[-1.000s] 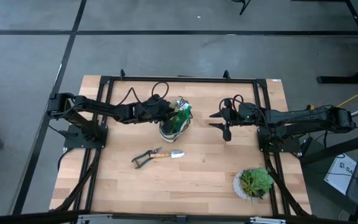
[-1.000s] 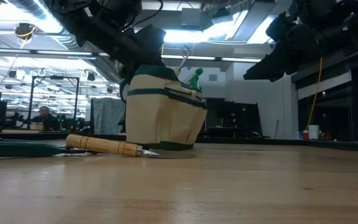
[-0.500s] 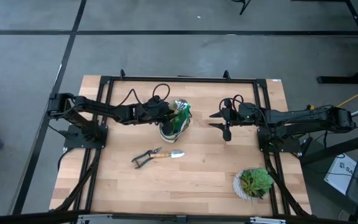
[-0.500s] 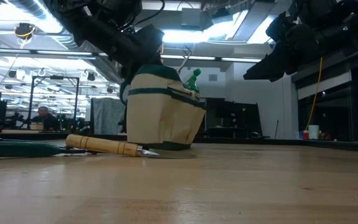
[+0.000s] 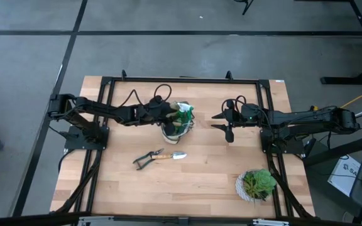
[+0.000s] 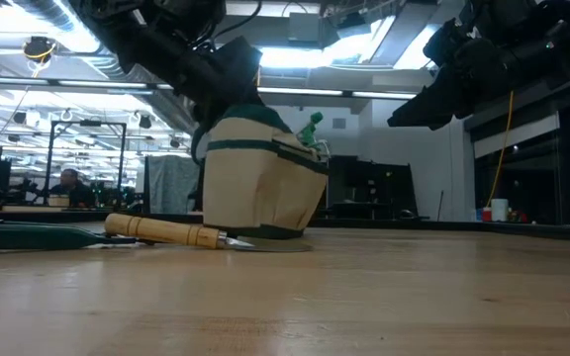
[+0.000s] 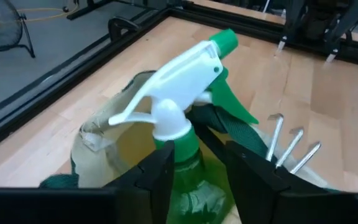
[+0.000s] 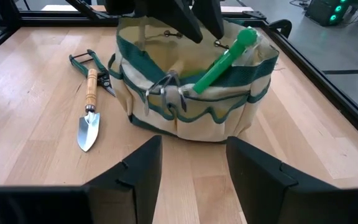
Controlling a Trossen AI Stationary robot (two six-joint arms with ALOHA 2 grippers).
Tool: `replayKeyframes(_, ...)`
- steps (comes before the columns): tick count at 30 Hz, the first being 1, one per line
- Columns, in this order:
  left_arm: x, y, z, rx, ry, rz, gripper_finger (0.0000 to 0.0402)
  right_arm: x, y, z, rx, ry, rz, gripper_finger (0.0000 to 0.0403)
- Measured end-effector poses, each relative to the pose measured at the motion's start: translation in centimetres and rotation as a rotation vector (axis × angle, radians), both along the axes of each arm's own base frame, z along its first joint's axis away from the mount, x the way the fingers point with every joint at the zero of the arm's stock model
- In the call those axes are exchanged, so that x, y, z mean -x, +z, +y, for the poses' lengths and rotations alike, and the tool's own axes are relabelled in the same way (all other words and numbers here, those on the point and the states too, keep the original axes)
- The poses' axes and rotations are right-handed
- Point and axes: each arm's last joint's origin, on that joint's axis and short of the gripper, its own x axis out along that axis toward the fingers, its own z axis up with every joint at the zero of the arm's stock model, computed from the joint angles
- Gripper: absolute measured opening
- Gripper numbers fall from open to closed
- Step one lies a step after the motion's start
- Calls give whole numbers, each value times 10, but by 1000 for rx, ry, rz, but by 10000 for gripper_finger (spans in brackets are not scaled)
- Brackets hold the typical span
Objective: Pick & Place Garden tools in Gardening bag
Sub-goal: Put the green shear scissors into the gardening bag
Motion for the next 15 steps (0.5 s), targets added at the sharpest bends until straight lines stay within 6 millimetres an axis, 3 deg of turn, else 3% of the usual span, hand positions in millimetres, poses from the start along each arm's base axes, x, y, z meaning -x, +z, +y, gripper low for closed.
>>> replayKeyframes(8,-2,5,0,-78,-39,16,164,0,0,0,0,-1,0,181)
replayKeyframes(15,5,30,-1,-152,-94,-36,164,0,0,0,0,-1,1,181)
